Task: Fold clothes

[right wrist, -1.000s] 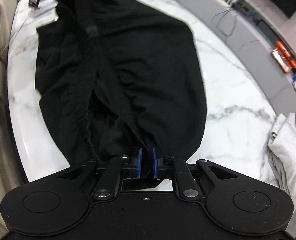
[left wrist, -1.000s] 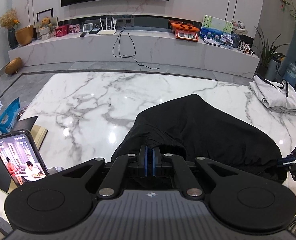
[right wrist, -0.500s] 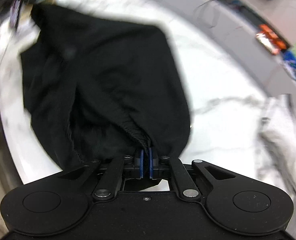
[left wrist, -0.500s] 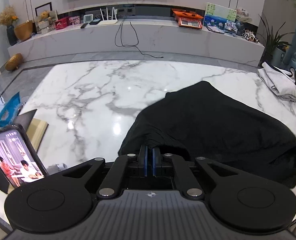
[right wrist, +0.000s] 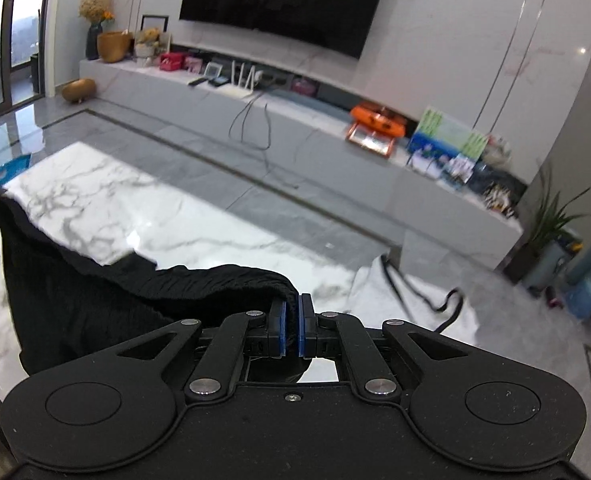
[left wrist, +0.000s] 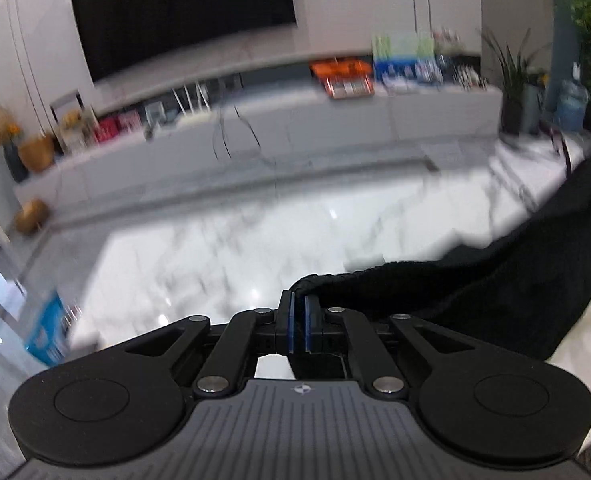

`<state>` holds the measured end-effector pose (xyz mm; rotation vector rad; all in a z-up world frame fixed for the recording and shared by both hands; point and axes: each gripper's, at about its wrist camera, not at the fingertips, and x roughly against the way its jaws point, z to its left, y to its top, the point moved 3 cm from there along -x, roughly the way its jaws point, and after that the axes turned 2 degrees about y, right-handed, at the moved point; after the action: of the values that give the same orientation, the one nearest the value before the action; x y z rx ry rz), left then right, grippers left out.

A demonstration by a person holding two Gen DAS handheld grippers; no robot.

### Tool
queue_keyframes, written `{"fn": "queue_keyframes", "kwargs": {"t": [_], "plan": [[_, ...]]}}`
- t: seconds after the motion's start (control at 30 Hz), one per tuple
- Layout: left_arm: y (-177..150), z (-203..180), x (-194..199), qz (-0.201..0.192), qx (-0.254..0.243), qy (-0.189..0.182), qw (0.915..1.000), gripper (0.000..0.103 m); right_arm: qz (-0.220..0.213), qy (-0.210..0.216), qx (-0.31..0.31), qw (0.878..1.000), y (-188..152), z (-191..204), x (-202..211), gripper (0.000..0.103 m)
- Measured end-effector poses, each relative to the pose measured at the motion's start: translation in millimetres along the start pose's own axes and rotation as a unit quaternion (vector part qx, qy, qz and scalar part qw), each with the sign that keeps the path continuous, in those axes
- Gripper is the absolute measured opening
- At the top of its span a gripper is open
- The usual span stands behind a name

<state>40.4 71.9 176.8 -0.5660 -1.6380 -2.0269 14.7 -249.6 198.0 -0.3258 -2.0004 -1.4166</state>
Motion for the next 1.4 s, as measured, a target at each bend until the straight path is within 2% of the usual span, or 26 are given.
{"fn": "queue_keyframes", "kwargs": {"t": [0.03,0.07,0.17,0.3,0.47,0.6,0.7,0.77,0.9,1.0,1.03,1.07,1.17,1.27,1.33,1.4], "plan": [[3,1,0,-0.003,0.000,0.001,1.0000,0.004,-0.006,-0.004,-0.005,1.000,3,-4,3,0.003],[34,10,15,-0.027,0.001,0.013,0.9996,0.004,-0.012,-0.008,-0.016,1.000,9,-8,5,0.003],[82,19,37,-0.066,-0.003,0.031,0.9973,0.004,-0.033,-0.015,-0.055,0.998,31,-21,5,0.003],[129,11,41,-0.090,-0.032,0.064,0.9933,0.004,-0.048,-0.019,-0.092,0.994,57,-38,2,0.003],[164,5,12,-0.085,-0.050,0.100,0.9901,0.004,-0.068,-0.037,-0.106,0.991,98,-47,-26,0.003],[184,12,-9,-0.083,-0.032,0.105,0.9905,0.004,-0.106,-0.054,-0.120,0.986,123,-55,-32,0.003],[198,14,-15,-0.104,-0.039,0.112,0.9874,0.004,-0.137,-0.059,-0.147,0.978,141,-66,-32,0.003],[201,14,-15,-0.112,-0.042,0.113,0.9864,0.004,-0.142,-0.063,-0.154,0.976,143,-69,-35,0.003],[193,7,-23,-0.101,-0.054,0.098,0.9885,0.004,-0.117,-0.077,-0.154,0.978,125,-70,-55,0.003],[156,-11,-49,-0.051,-0.088,0.083,0.9913,0.004,-0.074,-0.065,-0.159,0.982,98,-68,-75,0.003],[154,-12,-50,-0.047,-0.089,0.083,0.9915,0.004,-0.053,-0.059,-0.162,0.984,85,-67,-84,0.003],[127,-23,-66,-0.014,-0.101,0.069,0.9924,0.004,-0.027,-0.051,-0.168,0.984,68,-66,-96,0.003],[84,-38,-84,0.026,-0.109,0.041,0.9928,0.004,0.031,-0.037,-0.178,0.983,23,-58,-121,0.003],[35,-53,-101,0.065,-0.113,0.015,0.9913,0.004,0.076,-0.027,-0.180,0.980,-21,-49,-141,0.003],[16,-56,-106,0.081,-0.110,0.004,0.9906,0.004,0.096,-0.018,-0.187,0.978,-45,-43,-150,0.003],[-24,-65,-111,0.105,-0.109,-0.020,0.9883,0.004,0.113,-0.012,-0.186,0.976,-74,-34,-158,0.003]]}}
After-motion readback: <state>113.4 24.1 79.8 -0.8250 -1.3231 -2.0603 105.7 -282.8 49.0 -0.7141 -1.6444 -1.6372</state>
